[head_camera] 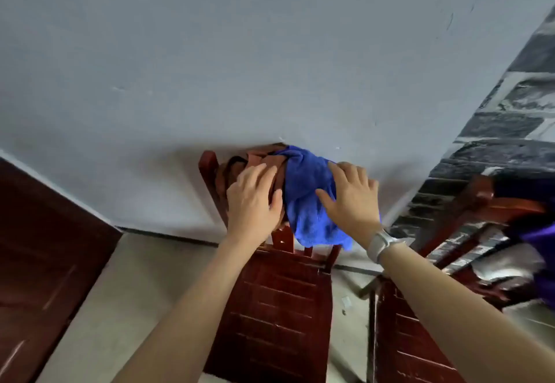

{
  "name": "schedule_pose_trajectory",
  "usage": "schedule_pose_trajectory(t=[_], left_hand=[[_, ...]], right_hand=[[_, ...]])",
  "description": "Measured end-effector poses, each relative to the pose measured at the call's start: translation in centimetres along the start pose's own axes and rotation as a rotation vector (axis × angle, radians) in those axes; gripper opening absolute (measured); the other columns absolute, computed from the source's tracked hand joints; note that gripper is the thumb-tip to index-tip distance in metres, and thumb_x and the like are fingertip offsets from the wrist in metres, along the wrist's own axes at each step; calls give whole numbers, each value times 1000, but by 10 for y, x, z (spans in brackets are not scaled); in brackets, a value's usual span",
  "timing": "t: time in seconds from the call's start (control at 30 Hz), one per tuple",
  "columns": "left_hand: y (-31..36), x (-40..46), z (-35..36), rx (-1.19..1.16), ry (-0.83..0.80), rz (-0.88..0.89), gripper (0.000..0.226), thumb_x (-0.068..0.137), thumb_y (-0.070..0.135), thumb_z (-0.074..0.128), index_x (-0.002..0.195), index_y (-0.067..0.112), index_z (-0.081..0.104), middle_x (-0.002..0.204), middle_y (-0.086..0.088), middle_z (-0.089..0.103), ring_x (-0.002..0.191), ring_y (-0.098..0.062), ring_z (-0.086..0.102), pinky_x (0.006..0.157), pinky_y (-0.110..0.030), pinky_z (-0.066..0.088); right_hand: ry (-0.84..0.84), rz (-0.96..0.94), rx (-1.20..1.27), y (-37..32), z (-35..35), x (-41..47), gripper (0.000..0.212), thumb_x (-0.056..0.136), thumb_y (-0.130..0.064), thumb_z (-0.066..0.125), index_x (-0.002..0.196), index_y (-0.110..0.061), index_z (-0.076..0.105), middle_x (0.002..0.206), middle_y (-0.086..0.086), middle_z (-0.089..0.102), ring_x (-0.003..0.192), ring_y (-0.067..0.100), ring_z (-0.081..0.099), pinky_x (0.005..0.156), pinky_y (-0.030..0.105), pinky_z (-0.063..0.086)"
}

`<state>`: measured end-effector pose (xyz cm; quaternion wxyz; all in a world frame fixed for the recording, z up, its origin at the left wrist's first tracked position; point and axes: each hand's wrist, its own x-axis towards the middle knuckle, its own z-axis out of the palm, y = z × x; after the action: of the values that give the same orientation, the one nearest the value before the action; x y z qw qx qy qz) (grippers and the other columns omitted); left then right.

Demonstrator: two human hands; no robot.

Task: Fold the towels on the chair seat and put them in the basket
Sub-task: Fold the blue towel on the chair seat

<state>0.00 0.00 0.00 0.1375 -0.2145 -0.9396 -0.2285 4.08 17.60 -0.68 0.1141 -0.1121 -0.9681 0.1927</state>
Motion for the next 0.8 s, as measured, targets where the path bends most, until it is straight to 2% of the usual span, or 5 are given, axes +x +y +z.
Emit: schedule_pose_trajectory(t=[0.13,0.47,0.57,0.7,0.8], left_hand=[[-19,21,20,73,-182,43,41,93,24,43,133,16,45,144,-3,41,136,-21,30,105,-45,27],[-29,18,35,28,-132,35,35,90,19,51,125,18,54,136,-3,50,132,-21,38,105,-53,26],[-29,22,33,32,-174,-6,37,93,24,44,130,21,48,140,0,45,135,-18,33,110,-51,22],[-22,27,30,68,-212,-43,37,94,28,40,130,22,45,141,0,43,135,-20,31,111,-53,20],[-13,26,28,68,-219,-66,38,92,27,42,129,20,46,142,-3,41,136,-24,27,111,-58,14]], right_hand=[[-115,58,-167,-4,9,21,45,88,-43,49,130,-27,45,130,-4,51,121,24,38,93,37,25],[194,305,384,-20,-21,12,12,94,-17,39,98,-13,49,80,0,58,80,30,54,71,33,37],[409,392,596,-26,-46,12,13,95,-11,37,101,-9,48,78,-12,48,82,17,48,71,17,35],[914,498,625,4,-93,0,22,95,-6,34,109,4,46,94,2,47,89,13,42,68,-4,29],[775,555,564,31,-82,-33,19,95,-7,36,108,0,47,94,5,48,88,16,44,68,10,29]])
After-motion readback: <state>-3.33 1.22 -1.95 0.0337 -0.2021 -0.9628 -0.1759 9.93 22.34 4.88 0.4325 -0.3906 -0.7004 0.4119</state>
